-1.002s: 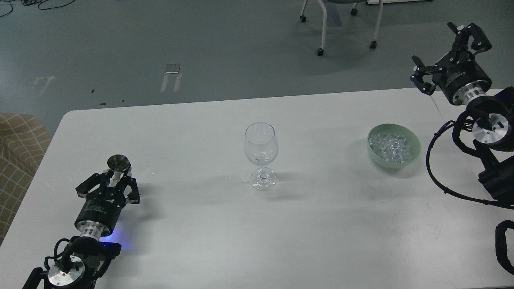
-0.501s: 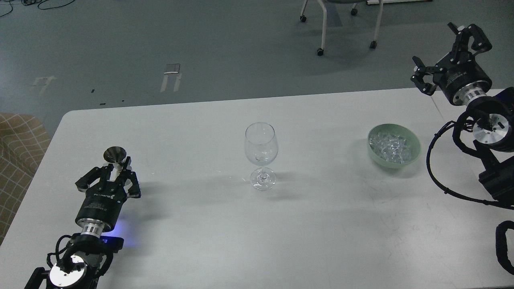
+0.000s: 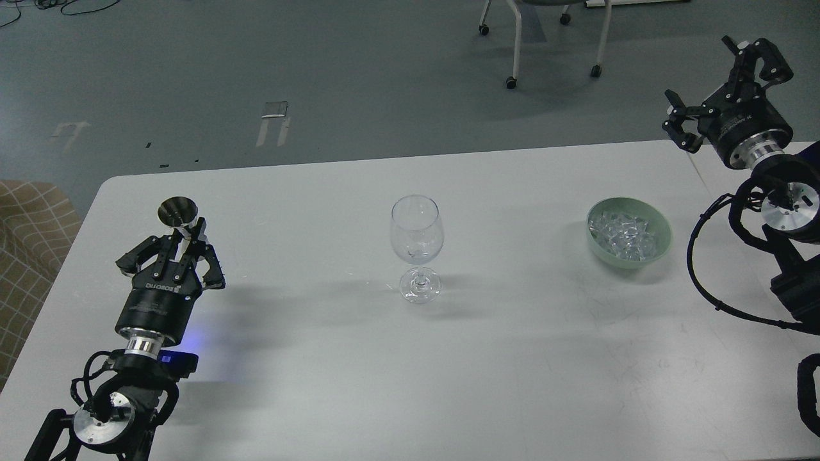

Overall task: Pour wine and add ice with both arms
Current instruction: 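Carry the jigger with the left gripper over the wine glass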

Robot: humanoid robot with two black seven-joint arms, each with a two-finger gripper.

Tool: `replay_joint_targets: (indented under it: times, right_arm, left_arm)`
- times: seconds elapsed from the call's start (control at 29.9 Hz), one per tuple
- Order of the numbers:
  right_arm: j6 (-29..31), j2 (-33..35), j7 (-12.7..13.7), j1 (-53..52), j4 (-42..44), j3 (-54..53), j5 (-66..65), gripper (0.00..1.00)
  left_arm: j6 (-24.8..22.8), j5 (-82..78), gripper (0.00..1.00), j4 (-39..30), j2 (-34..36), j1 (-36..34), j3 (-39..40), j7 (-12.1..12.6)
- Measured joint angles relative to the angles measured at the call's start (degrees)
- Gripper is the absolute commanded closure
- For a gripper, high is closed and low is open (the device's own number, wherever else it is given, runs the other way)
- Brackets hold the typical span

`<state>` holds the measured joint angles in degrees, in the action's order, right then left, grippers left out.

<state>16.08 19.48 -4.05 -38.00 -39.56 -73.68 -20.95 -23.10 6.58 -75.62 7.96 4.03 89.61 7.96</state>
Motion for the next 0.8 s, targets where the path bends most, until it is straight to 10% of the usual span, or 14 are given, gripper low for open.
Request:
replay_joint_targets:
  times: [0.47, 0.8]
  right_arm:
    - [0.0, 0.2, -0.1, 0.2, 0.1, -0.2, 0.0, 0.00]
    - [0.0, 0.1, -0.1, 0.1, 0.1, -0.3, 0.1, 0.00]
  left_arm:
    - [11.1, -0.4, 1.00, -9.7, 2.7, 1.7, -3.9, 4.0]
    - [20.5, -1.6, 1.00, -10.7, 1.9, -9.6, -12.3, 3.3]
